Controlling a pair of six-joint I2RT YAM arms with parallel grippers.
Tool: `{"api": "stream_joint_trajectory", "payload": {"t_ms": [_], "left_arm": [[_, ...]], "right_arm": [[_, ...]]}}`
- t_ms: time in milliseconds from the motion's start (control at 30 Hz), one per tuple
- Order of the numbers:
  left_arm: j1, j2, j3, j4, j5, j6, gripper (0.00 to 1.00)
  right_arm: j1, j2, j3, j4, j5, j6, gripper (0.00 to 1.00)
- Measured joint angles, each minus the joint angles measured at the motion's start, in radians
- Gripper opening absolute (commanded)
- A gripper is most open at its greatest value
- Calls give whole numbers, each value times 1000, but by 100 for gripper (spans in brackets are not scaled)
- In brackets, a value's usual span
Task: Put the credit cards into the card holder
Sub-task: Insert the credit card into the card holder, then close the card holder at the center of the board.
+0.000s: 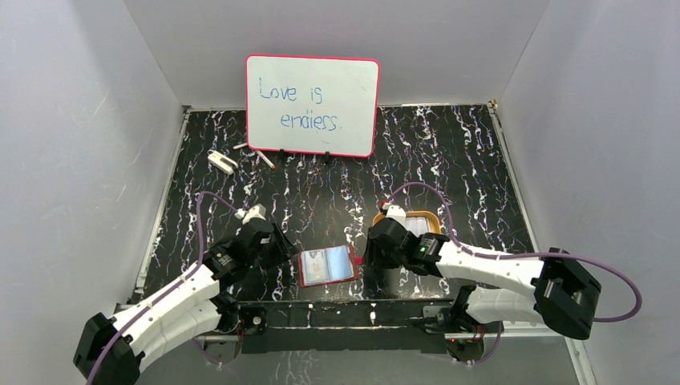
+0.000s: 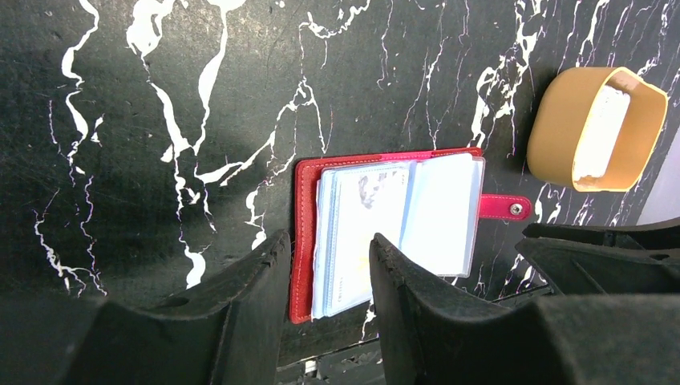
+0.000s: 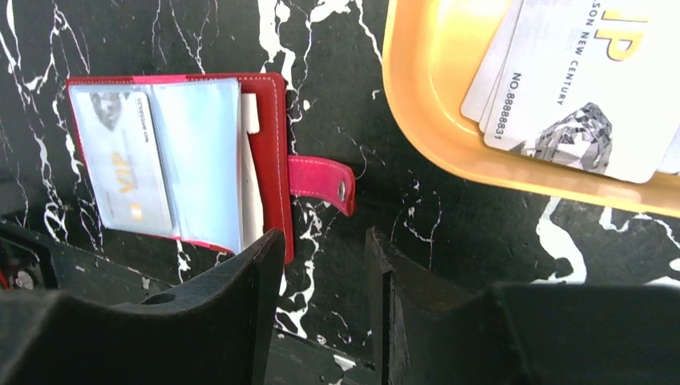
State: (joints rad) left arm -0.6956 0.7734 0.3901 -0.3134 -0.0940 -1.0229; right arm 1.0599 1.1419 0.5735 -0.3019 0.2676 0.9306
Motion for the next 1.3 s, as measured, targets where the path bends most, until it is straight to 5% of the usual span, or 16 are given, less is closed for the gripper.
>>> {"api": "stream_joint_trajectory", "payload": {"t_ms": [233, 533, 800, 1300], "left_arm": [[0, -28, -8, -24, 0, -18, 39], [0, -97, -53, -56, 0, -44, 39], [0, -116, -59, -73, 0, -55, 39], [0, -57, -134, -2, 92, -164, 47]], "right_arm": [[-23, 74, 0, 31, 25, 10, 51], [-46, 132, 0, 104, 16, 4, 37], [-46, 177, 2, 141, -28, -7, 0], [-46, 155, 74, 135, -99, -67, 0]]}}
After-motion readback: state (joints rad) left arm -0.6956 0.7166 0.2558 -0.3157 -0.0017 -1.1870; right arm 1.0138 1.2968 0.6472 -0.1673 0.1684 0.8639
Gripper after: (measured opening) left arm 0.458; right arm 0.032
